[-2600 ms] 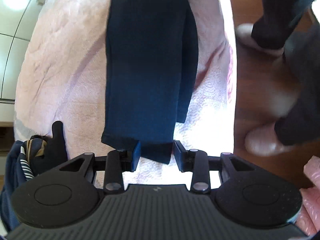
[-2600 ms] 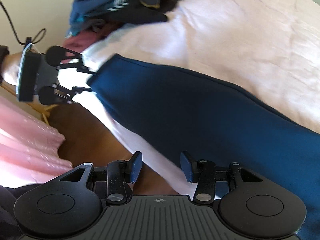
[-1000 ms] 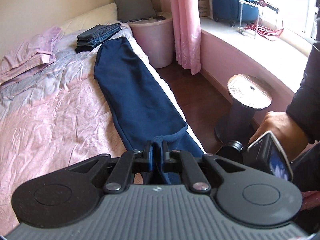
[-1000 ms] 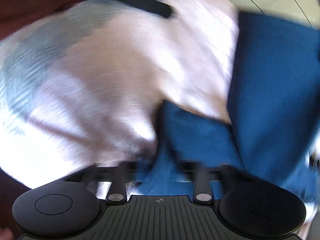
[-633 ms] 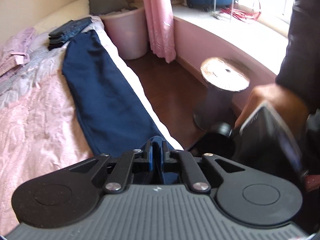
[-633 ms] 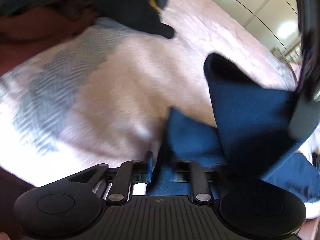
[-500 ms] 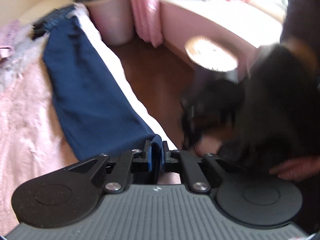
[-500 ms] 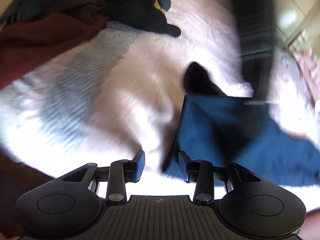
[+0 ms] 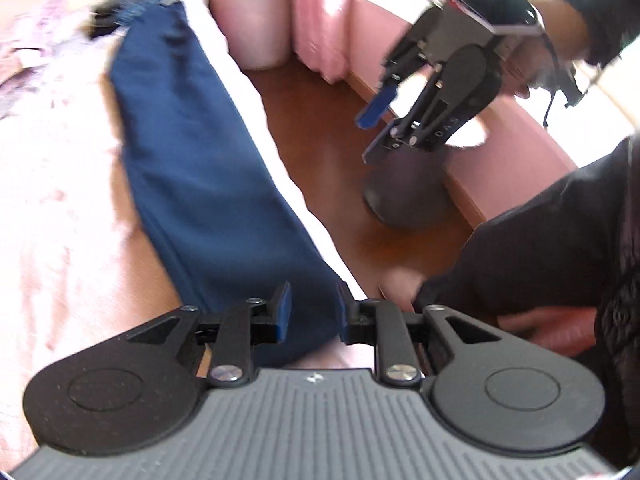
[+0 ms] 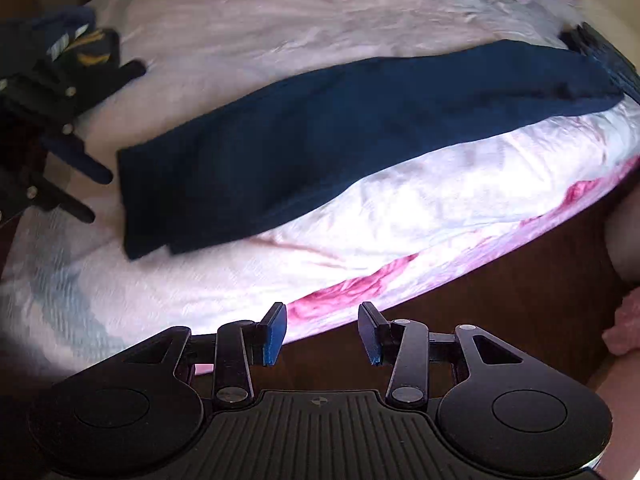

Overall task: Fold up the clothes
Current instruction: 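Release the left gripper and lay the folded sweatpants flat lengthwise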

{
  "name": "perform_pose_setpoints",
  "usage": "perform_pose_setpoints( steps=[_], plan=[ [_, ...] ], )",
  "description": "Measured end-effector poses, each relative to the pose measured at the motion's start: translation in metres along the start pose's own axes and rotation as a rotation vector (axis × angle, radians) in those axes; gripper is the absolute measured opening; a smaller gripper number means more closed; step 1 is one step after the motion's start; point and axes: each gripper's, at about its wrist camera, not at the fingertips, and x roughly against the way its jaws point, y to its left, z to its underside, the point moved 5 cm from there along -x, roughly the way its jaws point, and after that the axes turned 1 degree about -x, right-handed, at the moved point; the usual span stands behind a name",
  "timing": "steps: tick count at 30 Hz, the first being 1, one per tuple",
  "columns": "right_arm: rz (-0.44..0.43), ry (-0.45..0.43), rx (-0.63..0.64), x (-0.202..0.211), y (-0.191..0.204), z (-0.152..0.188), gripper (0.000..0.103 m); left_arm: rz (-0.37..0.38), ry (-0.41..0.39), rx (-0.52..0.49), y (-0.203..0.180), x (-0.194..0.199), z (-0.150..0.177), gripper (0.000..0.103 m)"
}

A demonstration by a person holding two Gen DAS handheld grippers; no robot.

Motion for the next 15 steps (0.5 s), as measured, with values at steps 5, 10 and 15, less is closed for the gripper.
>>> perform_pose_setpoints(
  steps=[5,10,15],
  plan=[
    [0.05,-0.12,-0.175,0.019,-0.087,-0.071,0.048,-0.078,-0.066,0.042,0.063,-0.012,-0.06,0.023],
    [0.058,-0.236,-0.326,0.019,-0.203,-0.136,0.05,-0.132,-0.086,0.077,0.129,-0.058,-0.149,0.028],
    [-0.014,-0.299,-0.485,-0.013,-0.344,-0.195,0.051,-0.167,-0.078,0.142,0.185,-0.124,-0.239,0.035]
  ],
)
